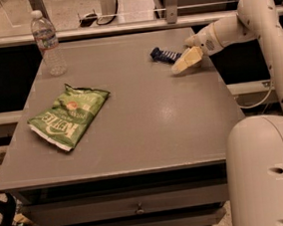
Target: Pick rxbar blueberry
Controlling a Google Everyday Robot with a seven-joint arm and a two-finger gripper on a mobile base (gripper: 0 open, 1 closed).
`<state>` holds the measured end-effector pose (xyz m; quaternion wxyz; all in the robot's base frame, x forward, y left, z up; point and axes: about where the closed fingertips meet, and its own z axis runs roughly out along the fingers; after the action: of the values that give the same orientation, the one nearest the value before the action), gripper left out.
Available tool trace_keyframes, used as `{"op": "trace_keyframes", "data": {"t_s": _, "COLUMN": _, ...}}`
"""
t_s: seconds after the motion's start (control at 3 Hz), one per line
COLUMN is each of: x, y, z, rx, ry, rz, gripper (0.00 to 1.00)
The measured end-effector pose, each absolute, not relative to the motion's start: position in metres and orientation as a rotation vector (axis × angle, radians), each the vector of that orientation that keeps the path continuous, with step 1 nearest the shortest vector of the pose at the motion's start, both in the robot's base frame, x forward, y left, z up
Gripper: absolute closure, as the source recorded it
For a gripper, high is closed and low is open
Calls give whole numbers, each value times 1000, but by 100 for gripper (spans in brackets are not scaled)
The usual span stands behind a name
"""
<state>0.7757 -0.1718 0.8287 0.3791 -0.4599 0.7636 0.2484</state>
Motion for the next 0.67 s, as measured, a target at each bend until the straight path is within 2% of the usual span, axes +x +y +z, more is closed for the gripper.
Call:
{"op": "trace_keyframes", "data": {"t_s": 0.33, "x": 781, "y": -161, "z": 830, "rx": -1159, "ry": 1926, "rz": 648, "gripper": 3}}
{"op": "trace_keyframes", "data": {"t_s": 0.67, "x": 786, "y": -154, "z": 825, "rx": -1133, "ry": 1913, "rz": 665, "gripper": 33}}
